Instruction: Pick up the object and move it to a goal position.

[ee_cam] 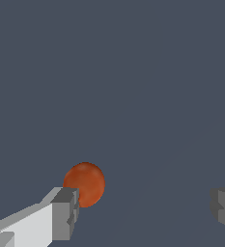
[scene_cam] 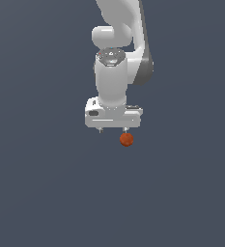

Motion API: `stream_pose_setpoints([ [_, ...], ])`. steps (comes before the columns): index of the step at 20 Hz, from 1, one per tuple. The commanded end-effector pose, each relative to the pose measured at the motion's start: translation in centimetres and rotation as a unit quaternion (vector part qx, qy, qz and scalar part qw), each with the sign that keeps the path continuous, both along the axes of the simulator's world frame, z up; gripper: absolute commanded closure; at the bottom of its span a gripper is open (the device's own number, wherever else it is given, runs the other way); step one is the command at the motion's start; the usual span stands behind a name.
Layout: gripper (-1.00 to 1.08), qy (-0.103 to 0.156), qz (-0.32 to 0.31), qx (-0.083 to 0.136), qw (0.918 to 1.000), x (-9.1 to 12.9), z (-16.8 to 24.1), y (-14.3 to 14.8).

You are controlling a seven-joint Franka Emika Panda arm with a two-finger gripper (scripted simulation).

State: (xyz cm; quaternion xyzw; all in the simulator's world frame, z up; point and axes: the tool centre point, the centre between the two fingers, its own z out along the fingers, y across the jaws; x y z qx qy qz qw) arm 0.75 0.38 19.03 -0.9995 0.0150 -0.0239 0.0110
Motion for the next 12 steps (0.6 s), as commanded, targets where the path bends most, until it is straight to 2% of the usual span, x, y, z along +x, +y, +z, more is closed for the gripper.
stream_pose_setpoints([
  [1,-0.92,0.000,0.000,0.000,1.0000,0.0,0.0,0.0],
  [12,-0.92,0.026,-0.025,-0.001,0.9993,-1.1,-1.7,-1.3],
])
